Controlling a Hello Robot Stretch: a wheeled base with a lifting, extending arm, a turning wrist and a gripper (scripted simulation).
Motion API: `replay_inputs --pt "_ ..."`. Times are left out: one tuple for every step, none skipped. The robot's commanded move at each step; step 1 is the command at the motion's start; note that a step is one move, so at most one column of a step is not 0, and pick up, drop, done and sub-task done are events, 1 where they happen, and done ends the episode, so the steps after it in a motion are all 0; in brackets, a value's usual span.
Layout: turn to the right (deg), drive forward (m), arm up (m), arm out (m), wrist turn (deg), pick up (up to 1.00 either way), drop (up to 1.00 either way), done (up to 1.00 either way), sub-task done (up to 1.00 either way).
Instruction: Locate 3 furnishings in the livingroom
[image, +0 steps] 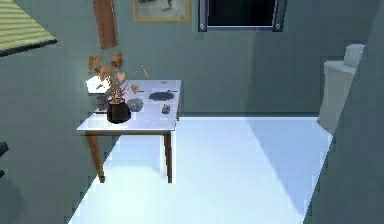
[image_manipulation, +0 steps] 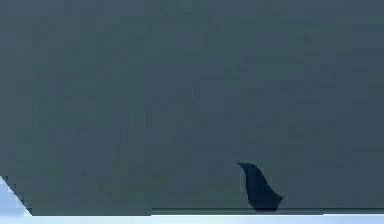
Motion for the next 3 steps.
replay_inputs --pt "21.0 0.0 0.0 0.0 0.0 0.0 0.0 0.0 0.0" --pt "0.0 0.9 0.0 0.0 0.0 0.0 0.0 0.0 0.0" --pt "-45.0 0.0 0.0 0.0 0.0 0.0 0.0 0.0 0.0"
